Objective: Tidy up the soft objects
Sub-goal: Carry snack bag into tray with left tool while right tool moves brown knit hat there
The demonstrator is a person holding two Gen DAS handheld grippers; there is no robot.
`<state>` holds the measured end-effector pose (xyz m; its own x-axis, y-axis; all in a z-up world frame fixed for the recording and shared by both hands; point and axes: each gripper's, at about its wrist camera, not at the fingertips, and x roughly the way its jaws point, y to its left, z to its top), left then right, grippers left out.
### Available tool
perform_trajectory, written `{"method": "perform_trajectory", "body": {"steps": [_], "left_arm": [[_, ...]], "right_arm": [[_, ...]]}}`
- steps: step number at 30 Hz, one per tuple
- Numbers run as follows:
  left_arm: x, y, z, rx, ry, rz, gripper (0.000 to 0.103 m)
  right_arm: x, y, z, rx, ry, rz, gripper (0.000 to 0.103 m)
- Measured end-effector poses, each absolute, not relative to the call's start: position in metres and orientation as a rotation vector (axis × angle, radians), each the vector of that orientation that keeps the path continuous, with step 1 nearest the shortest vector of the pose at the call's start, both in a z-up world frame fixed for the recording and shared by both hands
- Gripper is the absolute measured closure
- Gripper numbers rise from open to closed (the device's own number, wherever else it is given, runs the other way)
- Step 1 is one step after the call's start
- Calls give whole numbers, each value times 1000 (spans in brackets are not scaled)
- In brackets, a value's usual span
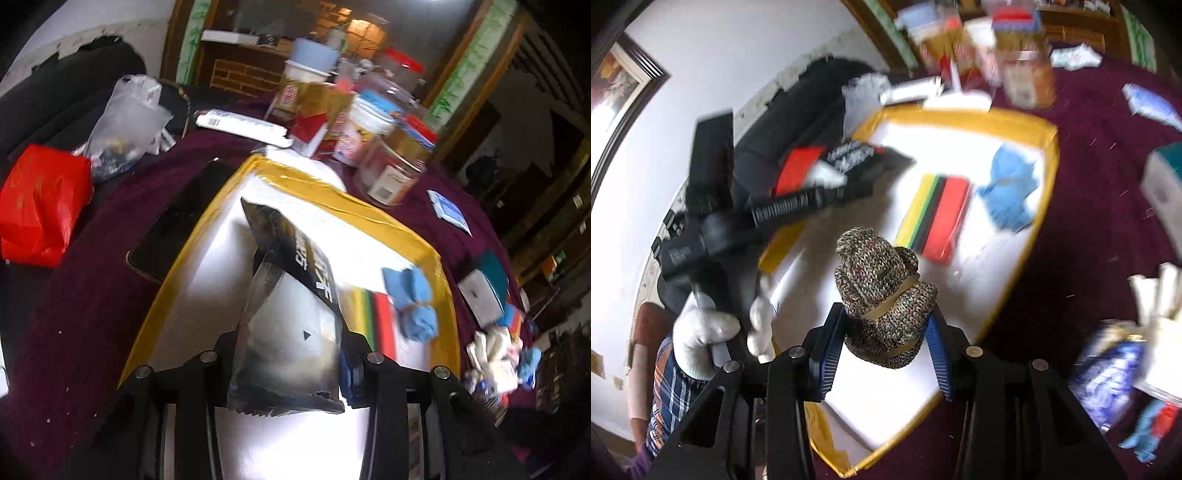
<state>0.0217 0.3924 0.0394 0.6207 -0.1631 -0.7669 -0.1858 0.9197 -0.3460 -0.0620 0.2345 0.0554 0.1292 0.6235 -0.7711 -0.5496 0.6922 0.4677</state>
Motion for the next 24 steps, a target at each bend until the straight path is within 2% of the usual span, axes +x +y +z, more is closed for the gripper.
{"method": "perform_trajectory", "body": {"steps": [7, 12, 15, 17, 24], "left_arm": [[11, 403, 43, -523, 902, -16, 41], [-23, 408, 62, -586, 814, -49, 41], [-41, 410, 70, -600, 771, -63, 32], [-53, 413, 74, -613, 751, -62, 31], [-71, 412, 78, -602, 750, -72, 28]], "right_arm": [[-35, 260, 49, 37, 1180, 795, 60], [-10, 278, 54, 11, 1156, 759, 60], [8, 292, 53, 3, 1142, 733, 60], [20, 301, 53, -3, 1131, 719, 60], [26, 294, 77, 34, 1040, 703, 50]]}}
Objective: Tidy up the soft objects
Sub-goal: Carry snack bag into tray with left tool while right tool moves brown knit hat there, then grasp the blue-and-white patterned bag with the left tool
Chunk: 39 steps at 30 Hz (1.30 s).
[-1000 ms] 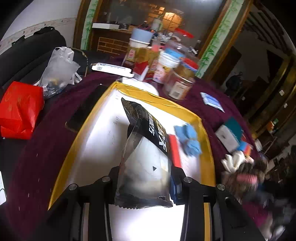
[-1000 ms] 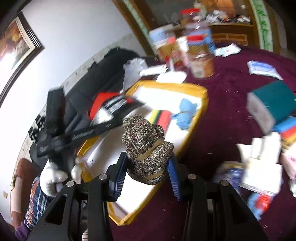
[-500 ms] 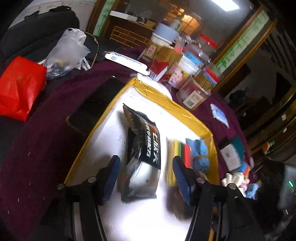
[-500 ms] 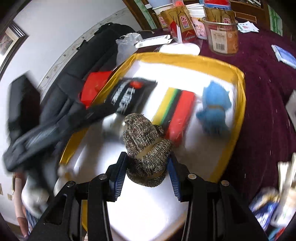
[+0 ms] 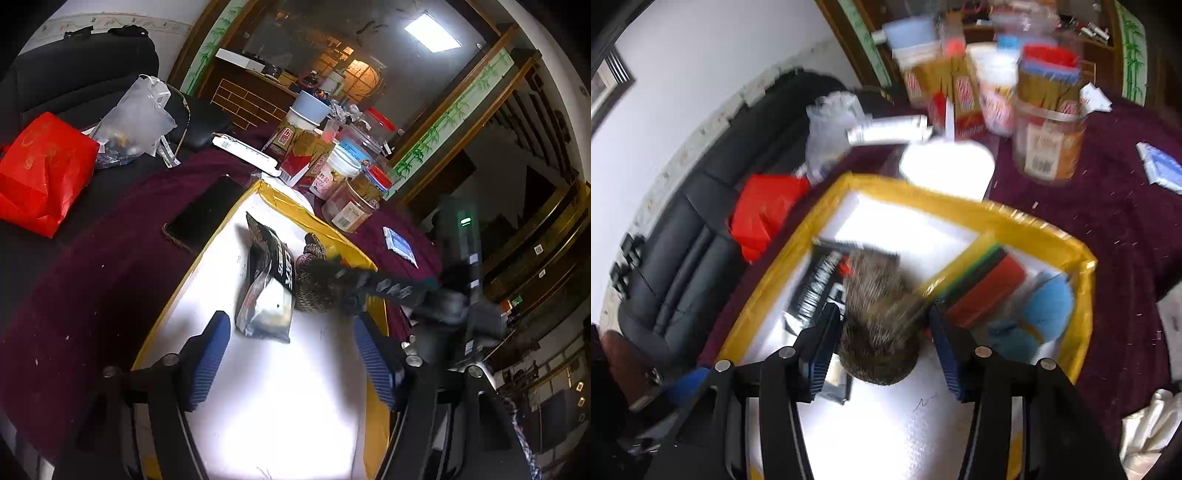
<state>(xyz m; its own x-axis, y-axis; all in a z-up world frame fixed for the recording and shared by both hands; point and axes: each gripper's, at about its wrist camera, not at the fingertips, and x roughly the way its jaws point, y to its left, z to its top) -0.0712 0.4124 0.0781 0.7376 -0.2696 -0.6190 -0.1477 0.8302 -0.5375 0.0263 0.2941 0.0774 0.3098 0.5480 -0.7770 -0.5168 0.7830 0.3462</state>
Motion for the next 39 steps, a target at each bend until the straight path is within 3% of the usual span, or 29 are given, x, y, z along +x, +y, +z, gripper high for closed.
{"method": "perform_trajectory", "body": {"steps": [10, 22, 31, 39], "left_arm": [[-90, 375, 79, -597, 765, -139, 22], [-80, 231, 74, -389, 886, -296, 21], [-57, 148, 37, -137, 1001, -256, 21], [-26, 131, 19, -82, 1002, -172, 21]], "right_arm": [[-32, 143, 132, 112, 824, 603, 29], [-69, -63, 78, 291, 745, 282, 29], [-69, -111, 41, 409, 757, 272, 29], [-73, -99, 42, 370, 760, 320, 29]]}}
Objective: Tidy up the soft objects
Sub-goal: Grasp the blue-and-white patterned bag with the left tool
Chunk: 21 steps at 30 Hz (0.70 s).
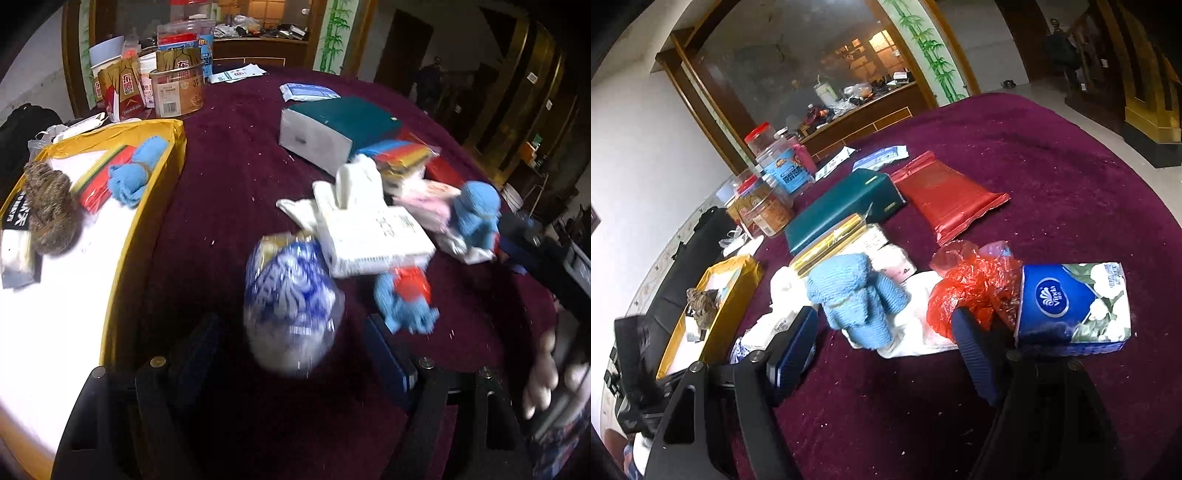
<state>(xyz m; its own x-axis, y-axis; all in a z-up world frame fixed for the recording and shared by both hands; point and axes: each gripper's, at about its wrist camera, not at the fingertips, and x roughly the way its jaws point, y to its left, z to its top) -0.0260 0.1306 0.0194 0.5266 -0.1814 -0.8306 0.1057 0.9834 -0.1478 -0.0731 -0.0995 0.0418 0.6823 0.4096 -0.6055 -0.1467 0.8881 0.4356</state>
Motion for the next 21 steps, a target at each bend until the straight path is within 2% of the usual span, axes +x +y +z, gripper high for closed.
{"method": "perform_trajectory", "body": {"steps": [8, 9, 10, 13, 21], "left_arm": [[-4, 119, 11, -18, 972, -120, 21], [-2, 118, 11, -11, 971, -117, 23], [-3, 118, 11, 0, 968, -106, 31], [-6, 123, 13, 2, 957, -84, 47], [-33, 151, 35, -174, 892, -172, 49]], "right_arm": [[-72, -100, 40, 382, 769, 326, 28], [-72, -100, 40, 382, 772, 325, 28], [-71, -100, 39, 382, 776, 324, 28], [-70, -100, 37, 384, 784, 321, 28], [-70, -111, 37, 437, 768, 310, 28]]}}
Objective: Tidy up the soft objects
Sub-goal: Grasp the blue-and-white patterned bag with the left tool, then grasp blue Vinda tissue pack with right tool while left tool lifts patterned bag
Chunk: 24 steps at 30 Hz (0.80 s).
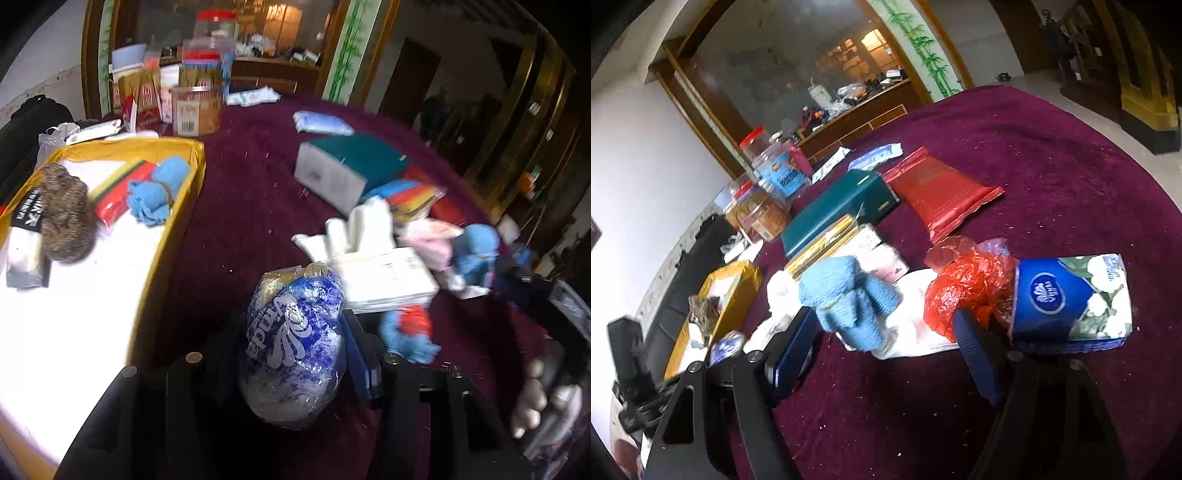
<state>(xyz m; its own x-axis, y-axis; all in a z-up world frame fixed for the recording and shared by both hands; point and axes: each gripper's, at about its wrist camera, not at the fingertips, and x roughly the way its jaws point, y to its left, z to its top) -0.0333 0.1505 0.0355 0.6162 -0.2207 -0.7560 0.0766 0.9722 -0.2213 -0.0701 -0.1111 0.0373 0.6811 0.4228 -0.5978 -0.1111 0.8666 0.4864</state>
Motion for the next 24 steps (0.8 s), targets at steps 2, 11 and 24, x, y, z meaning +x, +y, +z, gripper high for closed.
{"method": "perform_trajectory", "body": {"steps": [2, 11, 24], "left_arm": [[-46, 155, 46, -227, 860, -213, 49], [-103, 185, 73, -384, 752, -295, 49], [-132, 236, 67, -492, 725, -252, 49]], "right_arm": [[-71, -121, 38, 483, 751, 297, 28], [-89, -189, 34, 744, 613, 128, 28], [-93, -171, 45, 458, 634, -223, 28]]}}
